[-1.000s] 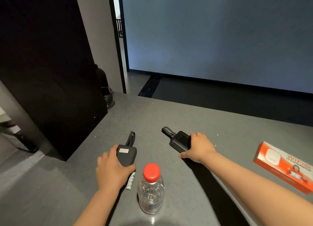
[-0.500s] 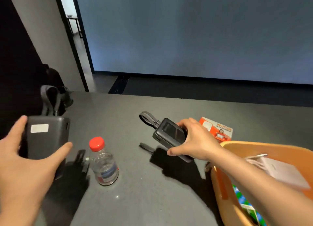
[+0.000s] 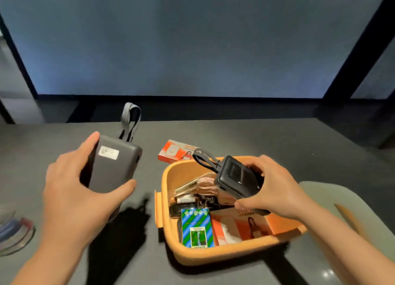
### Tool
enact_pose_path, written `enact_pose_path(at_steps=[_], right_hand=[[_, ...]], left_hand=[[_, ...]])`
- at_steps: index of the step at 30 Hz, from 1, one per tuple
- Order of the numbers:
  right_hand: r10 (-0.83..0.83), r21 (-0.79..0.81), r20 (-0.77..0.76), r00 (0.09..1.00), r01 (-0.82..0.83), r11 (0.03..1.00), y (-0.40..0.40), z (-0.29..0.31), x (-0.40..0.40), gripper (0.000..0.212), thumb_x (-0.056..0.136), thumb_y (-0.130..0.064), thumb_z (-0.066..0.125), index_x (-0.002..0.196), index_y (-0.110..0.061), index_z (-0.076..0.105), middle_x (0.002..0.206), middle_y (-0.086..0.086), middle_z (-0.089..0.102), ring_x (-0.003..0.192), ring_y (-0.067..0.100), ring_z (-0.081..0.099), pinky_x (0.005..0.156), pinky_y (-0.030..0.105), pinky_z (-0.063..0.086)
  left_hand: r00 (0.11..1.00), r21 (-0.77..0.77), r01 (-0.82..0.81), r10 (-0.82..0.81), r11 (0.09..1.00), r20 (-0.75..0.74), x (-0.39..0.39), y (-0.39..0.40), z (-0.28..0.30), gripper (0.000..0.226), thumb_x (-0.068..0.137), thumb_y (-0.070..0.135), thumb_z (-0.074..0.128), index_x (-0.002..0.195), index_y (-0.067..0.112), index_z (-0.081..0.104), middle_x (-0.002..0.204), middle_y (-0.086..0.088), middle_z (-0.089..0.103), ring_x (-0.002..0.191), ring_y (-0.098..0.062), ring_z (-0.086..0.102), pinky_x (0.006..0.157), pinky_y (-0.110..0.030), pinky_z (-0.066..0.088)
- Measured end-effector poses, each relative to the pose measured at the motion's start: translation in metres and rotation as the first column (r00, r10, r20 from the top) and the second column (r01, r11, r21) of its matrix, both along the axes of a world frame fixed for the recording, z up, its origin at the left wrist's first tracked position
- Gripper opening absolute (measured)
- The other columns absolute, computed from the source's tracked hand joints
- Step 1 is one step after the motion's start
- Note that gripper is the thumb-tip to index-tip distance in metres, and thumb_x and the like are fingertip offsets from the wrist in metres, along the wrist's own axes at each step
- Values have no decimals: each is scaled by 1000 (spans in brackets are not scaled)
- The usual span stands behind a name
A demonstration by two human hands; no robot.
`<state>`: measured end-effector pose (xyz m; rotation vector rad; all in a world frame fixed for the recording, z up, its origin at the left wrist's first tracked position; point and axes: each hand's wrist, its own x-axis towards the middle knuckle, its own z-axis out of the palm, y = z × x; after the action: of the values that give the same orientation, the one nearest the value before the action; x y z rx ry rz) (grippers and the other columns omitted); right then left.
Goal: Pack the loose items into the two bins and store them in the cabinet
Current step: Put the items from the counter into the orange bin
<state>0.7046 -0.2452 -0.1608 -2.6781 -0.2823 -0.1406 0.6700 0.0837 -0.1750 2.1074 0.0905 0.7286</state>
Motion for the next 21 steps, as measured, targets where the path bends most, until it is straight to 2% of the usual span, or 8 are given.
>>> enact_pose_path(at_steps=[2,4,7,9,13,16,19,21], right_hand=[[15,-4,-20,1000,-15,1000,-20,-1,-5,67,38,-55,82,95,-56,46,92,-25,48,89,-6,50,69,17,41],[12,-20,-24,1000,-13,1000,-35,-2,-6,67,37,-53,81,92,-54,44,94,-25,48,90,-1,51,72,22,46],[43,-76,-53,998,-47,996,-47,-10,-4,71,38,-50,80,102,-45,50,97,-26,48,91,-1,51,77,26,49],[115,-167,-107,988,-132,977,-48,-17,-1,76,39,-52,78,110,-41,52,103,-26,49,93,-1,49,80,26,49],[272,-349,-270,924,-357,866,-44,-31,9,73,49,-58,75,115,-35,54,109,-17,53,99,7,51,82,29,48],[336,-397,-369,867,-473,786,-42,-38,19,73,52,-68,73,115,-36,54,103,-13,57,90,10,53,77,34,52],[356,-438,-412,839,-525,730,-37,-47,27,62,57,-60,75,109,-33,57,99,-11,58,85,11,54,72,35,52],[370,-454,-419,829,-544,705,-36,-56,28,50,60,-57,73,100,-31,58,94,-10,60,81,14,56,67,37,54]], left_hand=[[998,44,37,-40,998,55,2,-32,-3,100,52,18,90,138,36,42,104,10,47,102,-8,37,86,-33,37],[996,22,79,-80,997,48,6,-51,-6,99,51,18,89,138,34,44,103,10,49,100,-7,37,84,-30,35],[995,20,102,-102,995,20,7,-69,-8,99,50,19,90,137,35,46,103,10,52,103,-9,42,85,-28,35],[995,12,100,-101,995,11,6,-79,-12,98,50,20,90,136,35,46,103,11,52,102,-9,42,83,-25,34],[992,24,119,-118,993,-40,5,-91,-24,99,50,24,90,137,38,44,103,18,52,102,-5,40,75,-18,34],[989,43,139,-137,989,-60,4,-98,-29,101,50,26,90,137,39,42,103,20,51,99,-4,40,72,-15,35],[984,39,168,-164,985,-74,4,-105,-30,101,51,26,89,137,42,40,103,24,49,96,1,39,72,-14,36],[977,44,202,-198,978,-79,4,-109,-32,101,52,27,89,137,45,38,103,26,48,102,3,39,73,-15,37]])
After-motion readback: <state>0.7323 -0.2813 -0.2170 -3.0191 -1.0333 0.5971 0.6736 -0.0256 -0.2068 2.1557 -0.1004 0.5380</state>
